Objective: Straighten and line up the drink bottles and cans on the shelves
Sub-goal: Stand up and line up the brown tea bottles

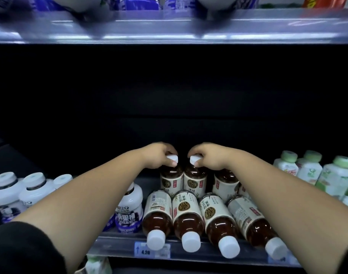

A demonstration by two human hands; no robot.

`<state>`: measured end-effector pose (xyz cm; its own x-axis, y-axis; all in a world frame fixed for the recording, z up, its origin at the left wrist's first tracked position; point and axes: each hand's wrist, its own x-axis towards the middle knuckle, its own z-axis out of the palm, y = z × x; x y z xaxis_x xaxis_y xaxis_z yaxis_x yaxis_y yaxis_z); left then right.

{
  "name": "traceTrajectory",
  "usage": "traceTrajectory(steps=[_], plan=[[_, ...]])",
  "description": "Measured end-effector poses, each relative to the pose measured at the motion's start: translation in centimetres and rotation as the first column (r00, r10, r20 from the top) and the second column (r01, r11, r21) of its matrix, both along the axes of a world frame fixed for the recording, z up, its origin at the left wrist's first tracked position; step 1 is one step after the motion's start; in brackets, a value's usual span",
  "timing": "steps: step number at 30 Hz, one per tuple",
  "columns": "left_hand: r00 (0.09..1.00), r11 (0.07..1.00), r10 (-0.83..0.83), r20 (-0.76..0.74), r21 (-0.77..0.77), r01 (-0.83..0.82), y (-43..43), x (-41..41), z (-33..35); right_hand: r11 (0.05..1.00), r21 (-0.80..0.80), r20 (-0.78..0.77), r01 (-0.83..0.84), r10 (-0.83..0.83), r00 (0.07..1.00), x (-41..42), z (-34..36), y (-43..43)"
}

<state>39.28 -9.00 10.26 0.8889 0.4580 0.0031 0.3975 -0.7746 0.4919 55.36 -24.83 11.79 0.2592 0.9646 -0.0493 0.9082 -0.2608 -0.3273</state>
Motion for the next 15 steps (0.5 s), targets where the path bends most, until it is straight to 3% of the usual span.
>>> traceTrajectory(steps=[7,9,11,15], plan=[[1.0,0.999,-0.004,-0.014,-0.042,0.003,0.1,0.2,0.3,0.997,-0.081,-0.109,-0.02,0.011,0.994,0.8,0.6,-0.2],[0.998,1.0,-0.018,-0.06,0.018,0.019,0.1,0.4,0.7,0.995,-0.104,-0.108,-0.01,-0.001,0.994,1.1,1.0,-0.5],[0.997,0.999,-0.03,-0.067,0.043,0.032,-0.4,1.0,0.9,0.988,-0.148,-0.044,0.036,-0.043,0.998,1.8,2.0,-1.4],[0.998,0.998,-0.06,-0.022,-0.009,0.06,-2.1,2.6,1.0,0.948,-0.26,0.24,0.182,-0.119,0.963,3.1,3.0,-4.1]])
